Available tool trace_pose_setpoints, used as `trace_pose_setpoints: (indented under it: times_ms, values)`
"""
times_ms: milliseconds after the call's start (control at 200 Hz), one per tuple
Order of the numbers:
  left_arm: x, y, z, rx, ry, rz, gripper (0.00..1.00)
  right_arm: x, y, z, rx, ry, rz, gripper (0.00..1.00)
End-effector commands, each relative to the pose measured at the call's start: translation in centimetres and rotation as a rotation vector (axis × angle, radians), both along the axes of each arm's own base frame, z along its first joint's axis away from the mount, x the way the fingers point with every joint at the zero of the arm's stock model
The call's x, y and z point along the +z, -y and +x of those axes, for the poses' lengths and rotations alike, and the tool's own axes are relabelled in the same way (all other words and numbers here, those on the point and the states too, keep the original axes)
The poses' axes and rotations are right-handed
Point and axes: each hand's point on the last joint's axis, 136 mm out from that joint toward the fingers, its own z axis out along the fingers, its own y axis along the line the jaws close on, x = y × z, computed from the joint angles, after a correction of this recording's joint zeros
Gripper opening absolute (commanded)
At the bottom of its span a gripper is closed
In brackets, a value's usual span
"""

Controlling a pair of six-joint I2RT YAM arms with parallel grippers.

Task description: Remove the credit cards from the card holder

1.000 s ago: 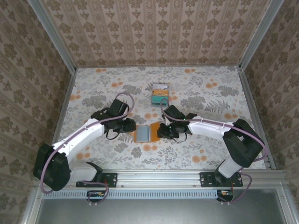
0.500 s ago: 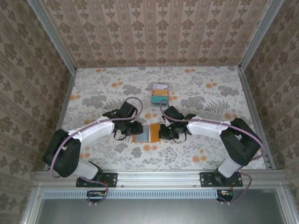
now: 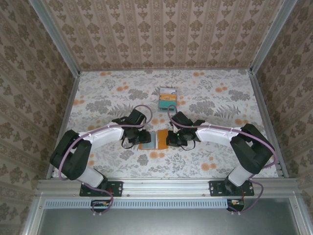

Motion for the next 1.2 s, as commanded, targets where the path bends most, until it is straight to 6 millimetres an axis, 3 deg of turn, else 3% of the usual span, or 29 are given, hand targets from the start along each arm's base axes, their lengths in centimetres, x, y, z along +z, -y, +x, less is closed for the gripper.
trace_pose_setpoints:
  times_ms: [0, 375, 905, 1115, 1195]
  values:
    - [-0.8, 0.2, -0.7, -0.001, -0.030, 0.005, 0.40, -0.6, 0.6, -0.2, -0.014, -0.010, -0.018, 0.00]
    - [0.8, 2.9, -0.5, -0.051, 0.001, -0.120, 0.45, -0.8, 0.4, -0.2, -0.013, -0.019, -0.014, 0.00]
    - [2.0, 3.7, -0.9, -0.103, 0.020, -0.124, 0.92, -1.0, 0.4, -0.1, -0.015, -0.020, -0.019, 0.02]
    - [4.0, 3.4, -0.8, -0.116, 0.056, -0.120, 0.98, -1.4, 1.1, -0.1, -0.033, -0.022, -0.049, 0.12]
    - [4.6, 3.5, -0.8, -0.119, 0.061, -0.125, 1.00, -1.3, 1.4, 0.1, -0.045, -0.018, -0.055, 0.25]
